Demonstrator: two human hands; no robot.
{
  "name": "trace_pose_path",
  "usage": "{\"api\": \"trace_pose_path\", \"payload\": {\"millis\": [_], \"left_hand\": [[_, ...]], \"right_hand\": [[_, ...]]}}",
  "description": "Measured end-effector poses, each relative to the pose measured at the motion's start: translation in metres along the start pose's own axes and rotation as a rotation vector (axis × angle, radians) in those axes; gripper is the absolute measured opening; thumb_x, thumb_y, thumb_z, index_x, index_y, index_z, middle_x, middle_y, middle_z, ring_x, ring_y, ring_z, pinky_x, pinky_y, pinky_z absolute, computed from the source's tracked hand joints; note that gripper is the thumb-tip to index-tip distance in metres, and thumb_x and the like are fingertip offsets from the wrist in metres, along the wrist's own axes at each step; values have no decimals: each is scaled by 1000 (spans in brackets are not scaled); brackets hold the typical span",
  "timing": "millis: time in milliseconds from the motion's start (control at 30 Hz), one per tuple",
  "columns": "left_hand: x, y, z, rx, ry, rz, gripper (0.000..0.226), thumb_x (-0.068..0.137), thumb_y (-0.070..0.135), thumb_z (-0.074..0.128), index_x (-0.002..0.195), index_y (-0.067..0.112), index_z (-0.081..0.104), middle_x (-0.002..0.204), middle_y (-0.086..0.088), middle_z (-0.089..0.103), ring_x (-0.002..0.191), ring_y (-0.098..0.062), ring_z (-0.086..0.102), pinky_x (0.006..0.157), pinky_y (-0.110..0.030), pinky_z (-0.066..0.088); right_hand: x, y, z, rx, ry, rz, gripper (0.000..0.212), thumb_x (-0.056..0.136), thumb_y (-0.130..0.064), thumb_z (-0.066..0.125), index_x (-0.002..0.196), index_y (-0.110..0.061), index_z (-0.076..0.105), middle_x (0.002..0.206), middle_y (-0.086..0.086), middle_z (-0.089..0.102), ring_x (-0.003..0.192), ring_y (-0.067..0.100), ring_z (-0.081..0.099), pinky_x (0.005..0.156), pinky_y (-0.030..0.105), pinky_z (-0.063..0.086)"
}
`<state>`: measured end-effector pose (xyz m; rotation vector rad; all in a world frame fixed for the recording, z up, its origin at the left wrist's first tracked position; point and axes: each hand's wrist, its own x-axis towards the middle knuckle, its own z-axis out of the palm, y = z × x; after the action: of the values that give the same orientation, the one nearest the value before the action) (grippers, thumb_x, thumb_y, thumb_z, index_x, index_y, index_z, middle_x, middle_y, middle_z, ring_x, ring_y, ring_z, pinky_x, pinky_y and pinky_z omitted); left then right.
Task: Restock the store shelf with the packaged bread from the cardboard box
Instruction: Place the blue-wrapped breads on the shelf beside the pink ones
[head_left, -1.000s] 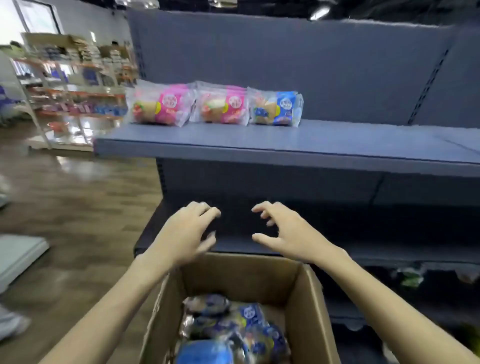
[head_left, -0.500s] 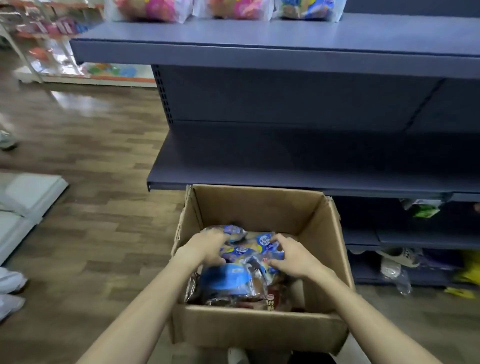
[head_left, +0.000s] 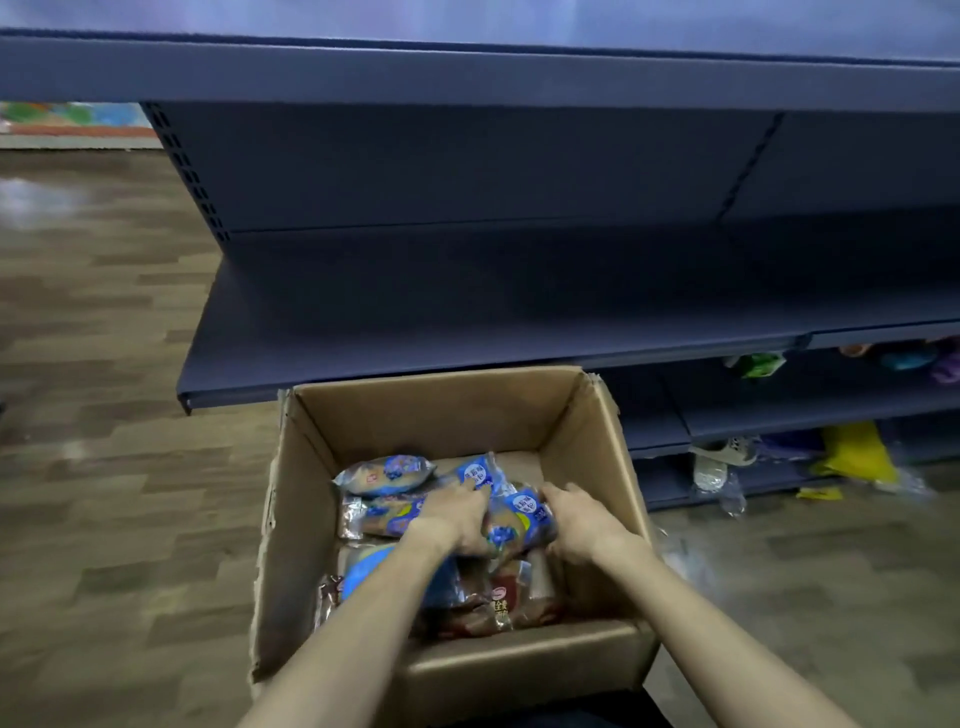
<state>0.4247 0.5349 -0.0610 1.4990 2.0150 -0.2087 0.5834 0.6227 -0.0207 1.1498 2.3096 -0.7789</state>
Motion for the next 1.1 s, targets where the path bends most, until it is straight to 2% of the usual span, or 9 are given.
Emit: {"api": "trace_pose_path", "payload": {"millis": [67, 167, 367, 600, 700, 767, 867, 1000, 1100], "left_hand": [[11, 11, 3, -6, 21, -32, 80, 74, 57, 73, 135, 12, 46, 139, -13, 48, 128, -31, 46, 105, -39, 40], [25, 24, 10, -37, 4, -89, 81, 75, 60, 70, 137, 14, 44, 141, -13, 47, 130, -30, 45, 104, -37, 38], [37, 35, 31, 25, -73, -169, 88, 85, 53, 64, 149, 10, 23, 149, -13, 35, 137, -32, 37, 106, -42, 37], [45, 45, 35, 98, -97, -299, 86, 86, 44, 68, 147, 6, 22, 148, -13, 35, 139, -28, 33, 106, -40, 41], [43, 46, 31, 139, -93, -327, 82, 87, 44, 67, 146, 5, 25, 146, -12, 35, 138, -26, 33, 106, -37, 40], [42, 46, 28, 212, -48, -311, 69, 94, 36, 61, 146, 5, 27, 145, -12, 36, 137, -25, 33, 106, -35, 38], [35, 42, 11, 381, 117, -209, 52, 100, 17, 46, 147, 5, 27, 140, -12, 40, 132, -26, 38, 104, -36, 36], [9, 33, -14, 500, 237, -40, 60, 92, 14, 56, 143, 2, 28, 138, -16, 39, 127, -31, 40, 102, -38, 37], [-13, 24, -25, 512, 291, -15, 63, 83, 15, 65, 136, 3, 33, 131, -16, 41, 119, -32, 42, 99, -40, 37]], "right_hand": [[2, 0, -4, -7, -8, 1, 67, 77, -22, 77, 136, -25, 46, 129, 9, 52, 117, 28, 56, 102, 34, 48], [6, 1, -7, 6, -17, 22, 70, 77, -21, 79, 138, -25, 46, 127, 9, 49, 116, 28, 57, 101, 34, 48], [2, 2, -11, 26, -33, 12, 80, 80, -22, 79, 148, -21, 36, 136, 9, 44, 124, 29, 53, 102, 32, 44], [2, 3, -10, 67, 14, -24, 83, 84, -18, 75, 153, -21, 29, 138, 7, 43, 127, 25, 49, 103, 33, 47], [2, 5, -9, 65, 36, -48, 76, 83, -16, 73, 149, -20, 36, 134, 8, 47, 122, 28, 52, 101, 33, 47], [1, 6, -7, 72, 52, -66, 71, 82, -17, 74, 144, -22, 39, 129, 8, 49, 119, 29, 54, 99, 33, 46], [0, 6, -4, 97, 122, -82, 71, 79, -15, 76, 139, -26, 39, 124, 5, 48, 113, 29, 57, 95, 36, 49], [-3, 2, -6, 130, 191, -97, 75, 79, -11, 76, 141, -27, 37, 129, 5, 46, 114, 25, 57, 95, 35, 51], [-3, 1, -9, 141, 217, -124, 73, 79, -14, 78, 138, -28, 38, 128, 4, 45, 109, 20, 59, 85, 29, 54]]}}
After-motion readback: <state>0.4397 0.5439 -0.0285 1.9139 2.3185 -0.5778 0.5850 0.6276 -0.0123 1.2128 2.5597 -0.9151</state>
